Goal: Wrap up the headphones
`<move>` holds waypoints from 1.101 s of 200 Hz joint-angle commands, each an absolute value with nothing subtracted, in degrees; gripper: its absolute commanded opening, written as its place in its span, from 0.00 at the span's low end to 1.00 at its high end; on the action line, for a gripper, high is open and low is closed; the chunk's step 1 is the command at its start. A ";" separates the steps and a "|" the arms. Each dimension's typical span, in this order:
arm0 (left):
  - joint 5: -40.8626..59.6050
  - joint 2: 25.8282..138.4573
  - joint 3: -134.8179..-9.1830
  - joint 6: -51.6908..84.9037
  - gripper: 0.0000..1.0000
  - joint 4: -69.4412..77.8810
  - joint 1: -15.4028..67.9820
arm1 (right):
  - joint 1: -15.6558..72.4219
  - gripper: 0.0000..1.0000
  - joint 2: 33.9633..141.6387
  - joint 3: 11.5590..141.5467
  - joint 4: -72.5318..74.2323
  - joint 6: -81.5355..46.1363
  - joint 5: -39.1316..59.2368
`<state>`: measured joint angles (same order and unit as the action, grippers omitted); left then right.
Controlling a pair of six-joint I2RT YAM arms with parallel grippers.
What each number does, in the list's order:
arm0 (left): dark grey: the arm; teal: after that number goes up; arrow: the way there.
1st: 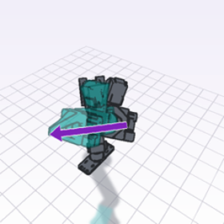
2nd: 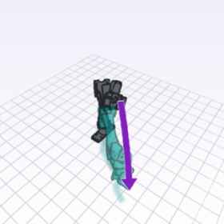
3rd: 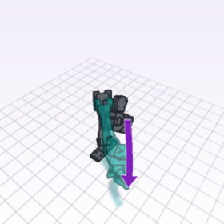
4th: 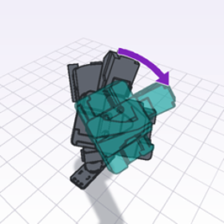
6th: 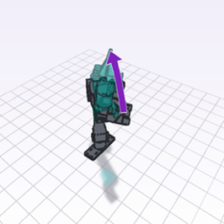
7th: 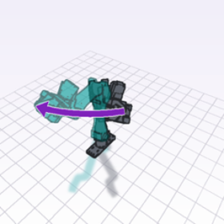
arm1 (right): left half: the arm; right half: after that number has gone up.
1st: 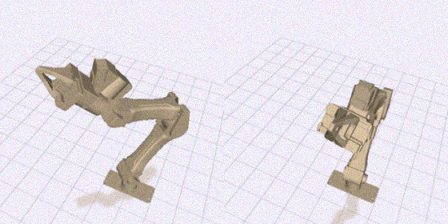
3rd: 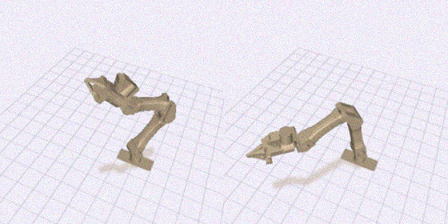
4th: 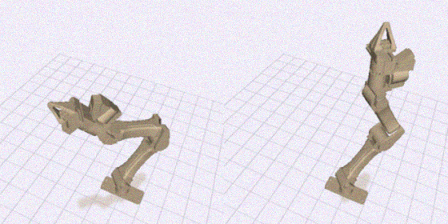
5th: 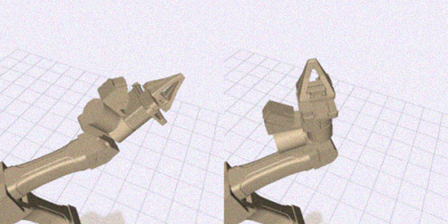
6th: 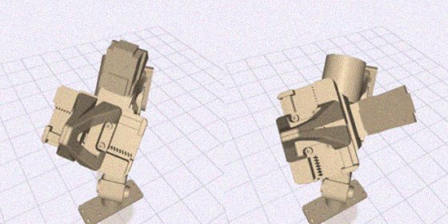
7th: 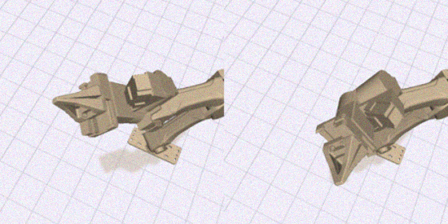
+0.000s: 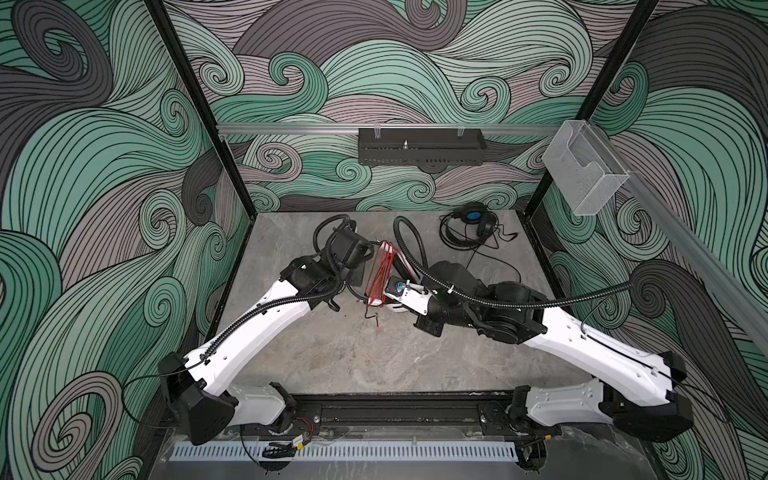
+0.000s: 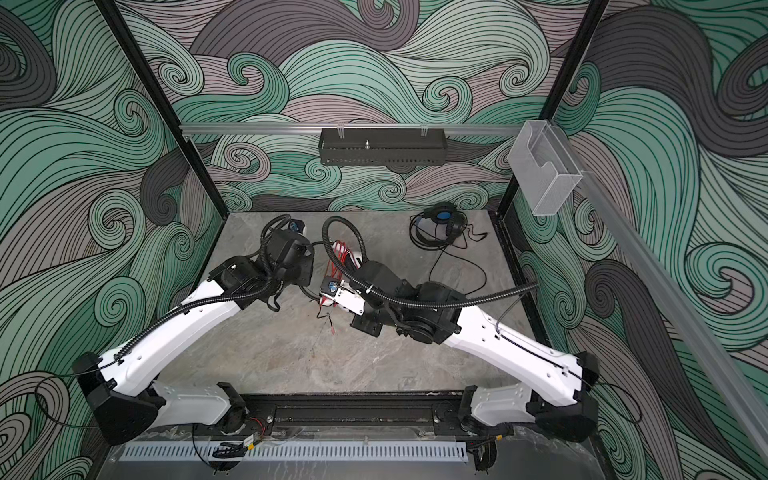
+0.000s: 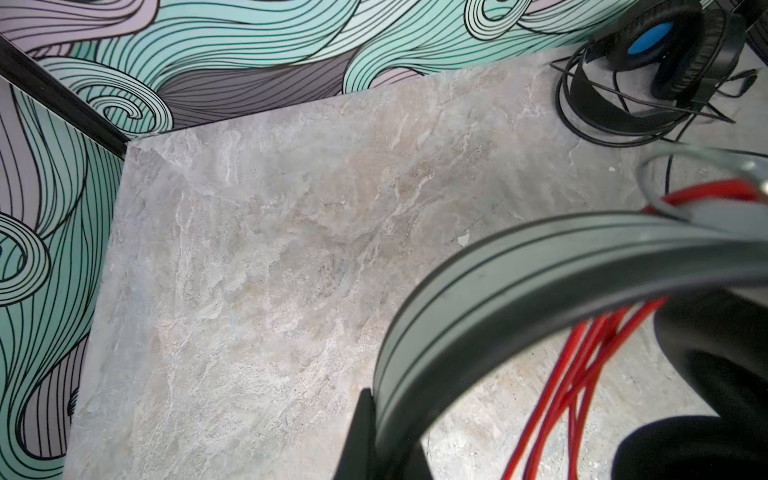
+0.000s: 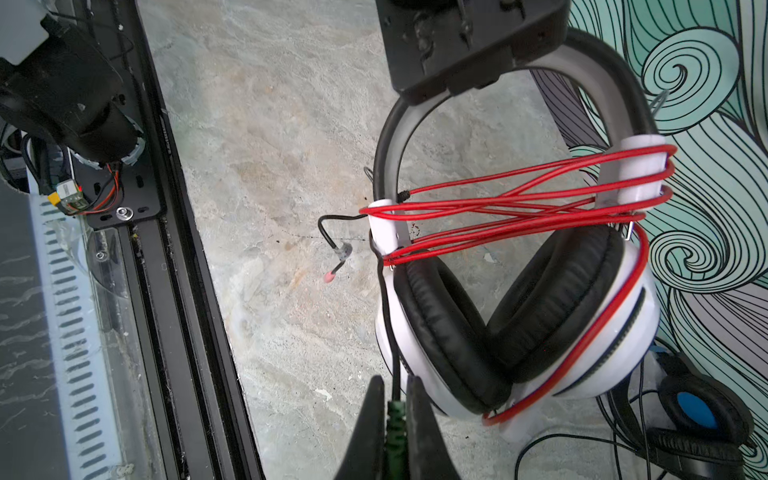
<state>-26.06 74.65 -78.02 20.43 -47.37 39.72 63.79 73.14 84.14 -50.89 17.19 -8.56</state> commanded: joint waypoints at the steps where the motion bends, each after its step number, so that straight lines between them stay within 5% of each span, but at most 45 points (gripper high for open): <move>1: -24.93 72.97 -78.64 19.97 0.00 -48.92 39.71 | 64.16 0.00 71.14 85.81 -49.30 18.74 -8.58; 75: -18.63 74.19 -79.28 12.83 0.00 -52.34 42.98 | 59.75 0.00 83.56 93.25 -50.24 17.56 -9.31; 136: -14.25 75.55 -71.13 17.30 0.00 -47.12 42.98 | 52.45 0.00 89.33 86.29 -47.19 14.46 -2.33; 220: -6.38 93.38 -68.87 21.47 0.00 -38.53 41.19 | 46.29 0.00 105.18 83.31 -40.47 11.65 3.15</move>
<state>-14.68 90.06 -67.51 19.66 -43.03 40.42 47.86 101.12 82.94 -45.80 14.39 3.53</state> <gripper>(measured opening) 0.056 0.095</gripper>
